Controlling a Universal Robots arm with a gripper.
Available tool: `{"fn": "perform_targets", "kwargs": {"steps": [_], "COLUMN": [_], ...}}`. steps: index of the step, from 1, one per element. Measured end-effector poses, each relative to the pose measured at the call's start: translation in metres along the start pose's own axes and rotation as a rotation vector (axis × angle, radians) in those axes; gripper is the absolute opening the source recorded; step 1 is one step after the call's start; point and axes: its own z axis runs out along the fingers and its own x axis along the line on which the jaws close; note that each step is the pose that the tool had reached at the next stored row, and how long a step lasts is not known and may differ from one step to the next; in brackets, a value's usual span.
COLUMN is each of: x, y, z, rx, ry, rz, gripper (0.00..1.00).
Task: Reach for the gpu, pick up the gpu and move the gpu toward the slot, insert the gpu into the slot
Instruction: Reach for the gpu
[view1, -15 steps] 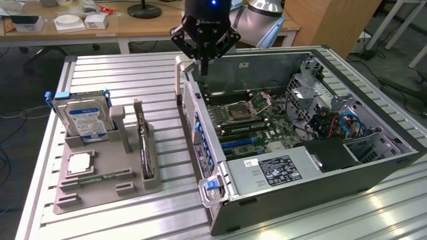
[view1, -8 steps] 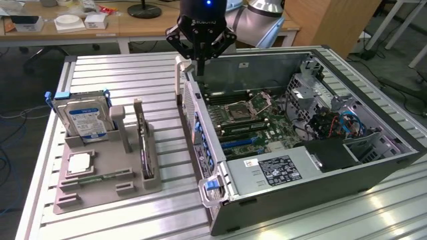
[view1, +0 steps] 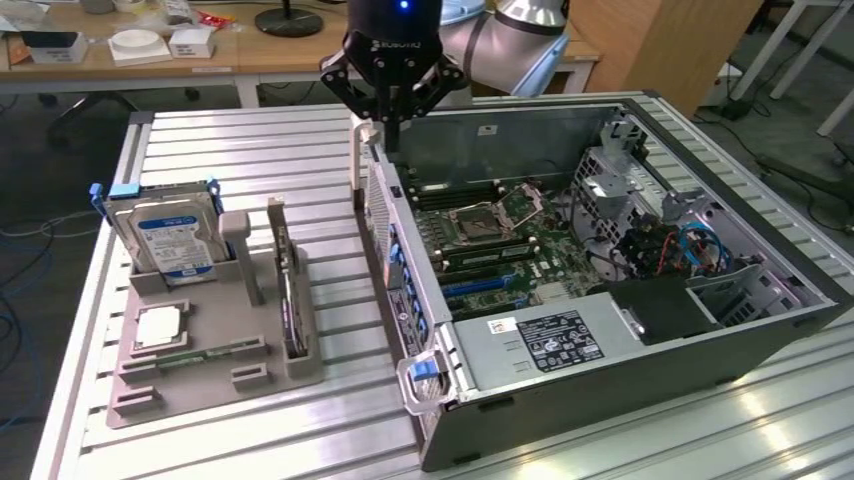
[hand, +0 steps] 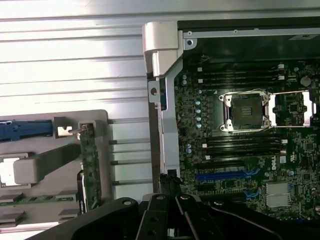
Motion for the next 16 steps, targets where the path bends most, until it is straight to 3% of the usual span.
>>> {"fn": "perform_targets", "kwargs": {"steps": [16], "x": [0.018], "y": [-0.0019], "z": [-0.0005], "rx": [0.0000], "ry": [0.0000], "rz": [0.000], "gripper": [0.10]}}
